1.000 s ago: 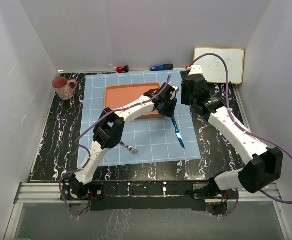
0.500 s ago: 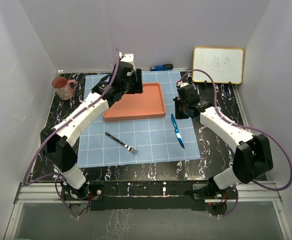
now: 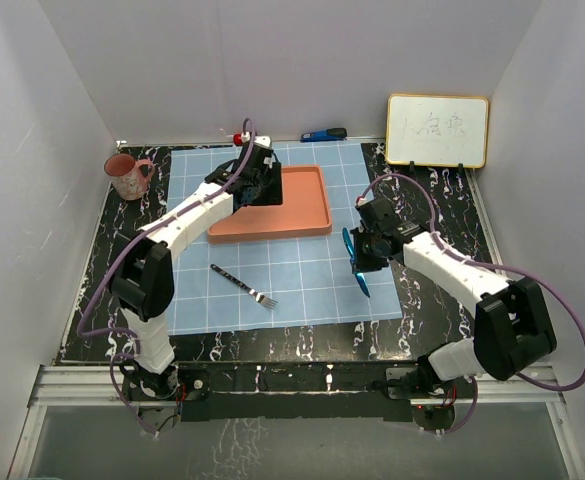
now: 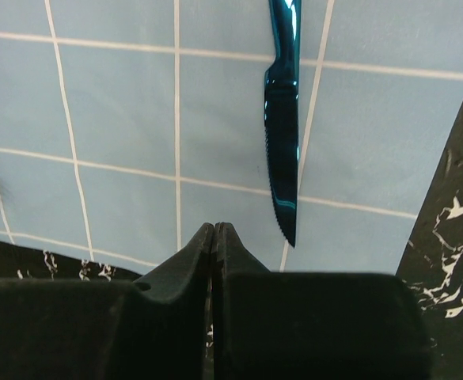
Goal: Set the dinner table for one person
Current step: Adjust the knife on the napkin.
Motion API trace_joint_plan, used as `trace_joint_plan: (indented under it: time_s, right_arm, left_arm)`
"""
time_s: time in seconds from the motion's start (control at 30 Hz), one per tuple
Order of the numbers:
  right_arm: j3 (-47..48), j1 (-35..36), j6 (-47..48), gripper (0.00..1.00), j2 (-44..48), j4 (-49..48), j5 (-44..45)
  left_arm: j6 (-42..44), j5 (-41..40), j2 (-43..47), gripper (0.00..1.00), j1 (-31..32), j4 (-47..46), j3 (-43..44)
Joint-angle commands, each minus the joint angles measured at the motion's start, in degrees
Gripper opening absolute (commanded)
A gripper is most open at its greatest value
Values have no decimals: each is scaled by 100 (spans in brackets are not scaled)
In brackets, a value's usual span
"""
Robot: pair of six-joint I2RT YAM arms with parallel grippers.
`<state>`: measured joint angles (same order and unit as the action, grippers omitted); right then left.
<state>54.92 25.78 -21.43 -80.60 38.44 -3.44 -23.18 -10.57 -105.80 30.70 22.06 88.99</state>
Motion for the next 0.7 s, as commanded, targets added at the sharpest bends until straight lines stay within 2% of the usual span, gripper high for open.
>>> trace_joint_plan:
  time_s: [0.0,0.23,0.37,0.67]
  right_arm:
    - [-112,56,-215,0,317,80,-294]
    - [-507,139,-314,0,202,-38,-367]
    - [-527,196,-365,0,56,-68,-118]
    - [-407,215,-353,0,-461,-351,352]
  left_arm:
    - [-81,321,-35,51,-4,-281,129]
    - [-60,481,-246,50,-2,-307,196]
    - [-39,394,-192,54,-22,-371,83]
    - [-55,423,-73,56,-89,-488,-139]
